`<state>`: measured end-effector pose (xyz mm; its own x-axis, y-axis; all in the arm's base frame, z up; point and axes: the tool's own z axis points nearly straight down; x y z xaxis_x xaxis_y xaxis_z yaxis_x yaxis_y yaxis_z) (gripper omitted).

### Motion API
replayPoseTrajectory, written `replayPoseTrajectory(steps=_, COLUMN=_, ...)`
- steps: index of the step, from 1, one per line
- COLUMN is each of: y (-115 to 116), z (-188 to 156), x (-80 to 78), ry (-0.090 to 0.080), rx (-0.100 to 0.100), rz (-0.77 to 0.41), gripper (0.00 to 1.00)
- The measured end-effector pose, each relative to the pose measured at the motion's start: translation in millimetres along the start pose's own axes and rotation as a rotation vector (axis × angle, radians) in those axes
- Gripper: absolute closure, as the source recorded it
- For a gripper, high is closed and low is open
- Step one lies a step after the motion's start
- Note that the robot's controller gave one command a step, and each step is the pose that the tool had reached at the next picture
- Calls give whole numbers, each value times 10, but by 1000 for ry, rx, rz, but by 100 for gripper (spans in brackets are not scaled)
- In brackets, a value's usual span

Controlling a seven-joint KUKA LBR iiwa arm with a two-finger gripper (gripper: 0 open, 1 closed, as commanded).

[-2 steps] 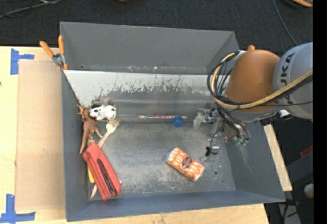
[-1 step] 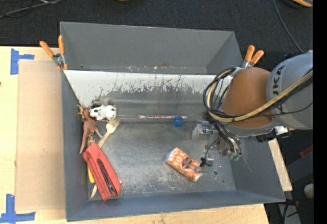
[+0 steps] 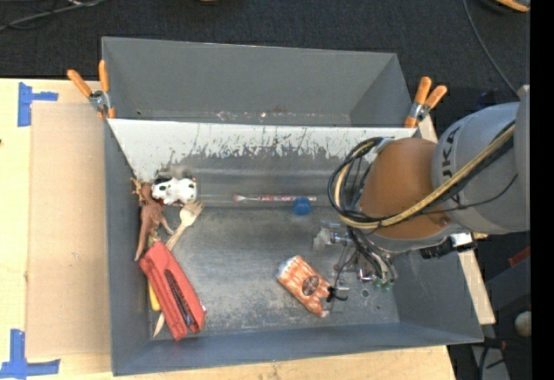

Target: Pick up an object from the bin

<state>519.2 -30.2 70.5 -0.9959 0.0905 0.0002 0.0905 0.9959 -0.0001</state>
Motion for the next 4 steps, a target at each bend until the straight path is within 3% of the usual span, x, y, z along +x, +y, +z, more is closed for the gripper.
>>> replayPoseTrajectory(steps=1, y=63, z=6, x=152, ry=8, rx=0, rz=84, gripper=0)
replayPoseTrajectory(steps=2, y=153, z=7, x=243, ry=3, rx=-1, rz=44, gripper=0)
replayPoseTrajectory(steps=3, y=147, z=6, x=332, ry=10, rx=-2, rz=-363, gripper=100)
replayPoseTrajectory(steps=4, y=147, z=6, x=332, ry=10, rx=-2, rz=-363, gripper=100)
